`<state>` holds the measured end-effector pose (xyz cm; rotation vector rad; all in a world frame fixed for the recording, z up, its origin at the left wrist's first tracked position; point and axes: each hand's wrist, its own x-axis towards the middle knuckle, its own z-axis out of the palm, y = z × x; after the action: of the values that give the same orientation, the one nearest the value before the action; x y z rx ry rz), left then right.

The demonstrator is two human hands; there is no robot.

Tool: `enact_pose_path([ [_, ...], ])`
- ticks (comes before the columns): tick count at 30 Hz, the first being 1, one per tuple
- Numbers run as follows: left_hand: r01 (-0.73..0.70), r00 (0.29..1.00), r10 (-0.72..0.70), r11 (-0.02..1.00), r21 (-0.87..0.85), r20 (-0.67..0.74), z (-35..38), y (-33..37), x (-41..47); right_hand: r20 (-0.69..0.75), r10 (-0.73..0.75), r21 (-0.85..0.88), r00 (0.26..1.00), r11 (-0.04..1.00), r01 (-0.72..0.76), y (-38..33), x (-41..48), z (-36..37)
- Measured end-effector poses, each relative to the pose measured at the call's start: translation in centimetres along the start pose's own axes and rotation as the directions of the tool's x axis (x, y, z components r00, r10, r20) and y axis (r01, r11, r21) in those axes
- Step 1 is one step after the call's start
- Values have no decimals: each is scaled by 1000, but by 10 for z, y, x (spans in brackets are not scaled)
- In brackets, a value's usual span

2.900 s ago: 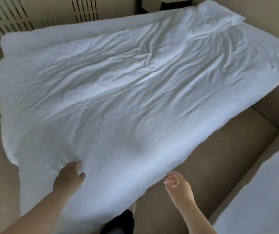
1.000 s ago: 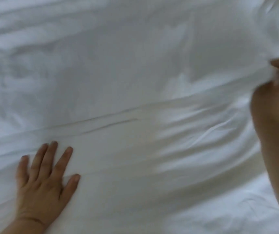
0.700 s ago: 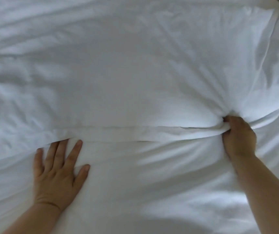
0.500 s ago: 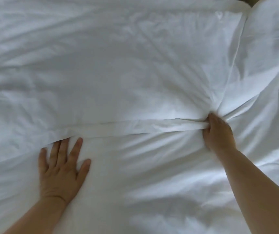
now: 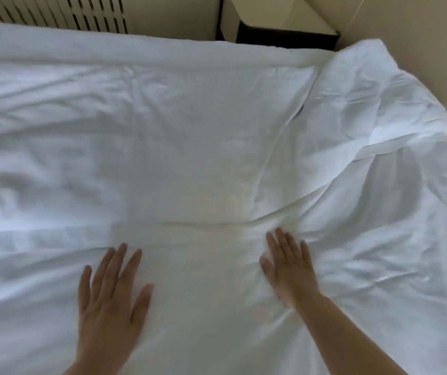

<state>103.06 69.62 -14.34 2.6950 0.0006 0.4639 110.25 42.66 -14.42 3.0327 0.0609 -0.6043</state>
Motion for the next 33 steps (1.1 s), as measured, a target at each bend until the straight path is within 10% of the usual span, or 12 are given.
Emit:
enact_pose_path([
  [5, -5, 992, 6, 1000, -3, 124, 110, 168, 20, -159, -347, 55, 924, 931, 360, 87, 0, -4],
  [9, 118, 971, -144, 983, 138, 192, 152, 206, 34, -501, -247, 96, 829, 936, 337, 207, 33, -30],
  [33, 14, 993, -54, 941, 339, 109, 190, 185, 47, -407, -236, -93, 882, 972, 216, 259, 241, -124],
])
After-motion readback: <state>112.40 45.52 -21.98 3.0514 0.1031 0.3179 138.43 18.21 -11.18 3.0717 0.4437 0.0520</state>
